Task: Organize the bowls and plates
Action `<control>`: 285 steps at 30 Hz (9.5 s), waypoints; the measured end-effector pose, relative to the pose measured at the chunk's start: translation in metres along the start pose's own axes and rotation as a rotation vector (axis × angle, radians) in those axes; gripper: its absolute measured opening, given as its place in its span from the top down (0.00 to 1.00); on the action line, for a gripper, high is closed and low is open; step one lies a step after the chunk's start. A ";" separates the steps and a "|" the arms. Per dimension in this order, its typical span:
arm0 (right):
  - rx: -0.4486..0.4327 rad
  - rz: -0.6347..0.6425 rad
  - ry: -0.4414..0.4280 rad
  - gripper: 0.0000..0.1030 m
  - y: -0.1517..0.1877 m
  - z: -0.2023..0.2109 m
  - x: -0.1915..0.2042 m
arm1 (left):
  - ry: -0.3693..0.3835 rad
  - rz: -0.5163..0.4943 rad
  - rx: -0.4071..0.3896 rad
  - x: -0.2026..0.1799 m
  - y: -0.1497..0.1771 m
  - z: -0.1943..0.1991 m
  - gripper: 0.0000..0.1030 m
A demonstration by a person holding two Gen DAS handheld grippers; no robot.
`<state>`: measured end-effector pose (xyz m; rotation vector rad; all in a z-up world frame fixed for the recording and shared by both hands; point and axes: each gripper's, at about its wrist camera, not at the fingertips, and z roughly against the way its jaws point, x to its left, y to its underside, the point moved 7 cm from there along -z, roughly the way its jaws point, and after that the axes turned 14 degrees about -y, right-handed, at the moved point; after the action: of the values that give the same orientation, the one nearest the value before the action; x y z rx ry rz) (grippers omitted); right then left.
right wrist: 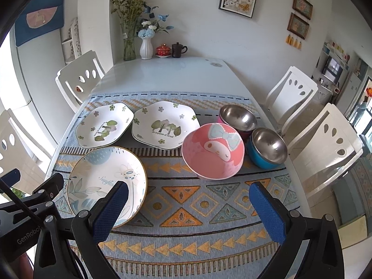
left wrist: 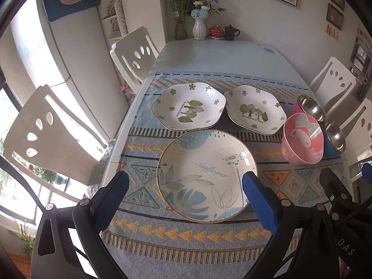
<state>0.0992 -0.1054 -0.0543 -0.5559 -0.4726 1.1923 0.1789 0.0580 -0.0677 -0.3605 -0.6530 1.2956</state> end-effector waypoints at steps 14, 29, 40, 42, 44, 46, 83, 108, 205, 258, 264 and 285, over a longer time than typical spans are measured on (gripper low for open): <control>0.005 -0.001 -0.005 0.00 0.003 -0.002 0.005 | -0.059 0.000 -0.061 0.035 -0.015 -0.009 0.05; 0.150 -0.108 -0.118 0.00 0.029 -0.062 0.016 | 0.060 -0.036 0.075 0.050 -0.001 -0.076 0.06; 0.209 -0.128 -0.093 0.00 0.041 -0.092 0.025 | 0.082 -0.103 0.128 0.039 0.009 -0.111 0.06; 0.213 -0.135 -0.089 0.00 0.042 -0.096 0.026 | 0.082 -0.113 0.134 0.038 0.010 -0.117 0.06; 0.222 -0.136 -0.085 0.00 0.043 -0.102 0.027 | 0.084 -0.120 0.142 0.035 0.012 -0.126 0.06; 0.229 -0.135 -0.090 0.00 0.045 -0.111 0.028 | 0.083 -0.127 0.158 0.032 0.014 -0.136 0.11; 0.252 -0.109 -0.404 0.80 0.068 -0.156 0.048 | 0.297 -0.076 0.178 0.014 0.035 -0.145 0.73; 0.264 0.029 -0.466 0.80 0.093 -0.099 0.073 | 0.271 0.007 0.162 0.058 0.076 -0.092 0.73; 0.285 -0.313 -0.383 0.34 -0.073 -0.243 0.091 | 0.317 -0.073 0.136 0.030 -0.135 -0.249 0.39; 0.325 -0.104 -0.493 0.77 -0.050 -0.261 0.117 | 0.409 -0.035 0.202 0.044 -0.095 -0.244 0.74; 0.313 -0.083 -0.505 0.77 -0.046 -0.239 0.121 | 0.412 -0.016 0.170 0.056 -0.088 -0.219 0.74; 0.192 -0.059 -0.493 0.77 -0.006 -0.115 0.121 | 0.462 -0.024 0.048 0.083 -0.030 -0.109 0.74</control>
<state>0.2107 -0.0092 -0.1328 -0.0757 -0.7755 1.3011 0.2810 0.1422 -0.1134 -0.5882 -0.2344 1.1487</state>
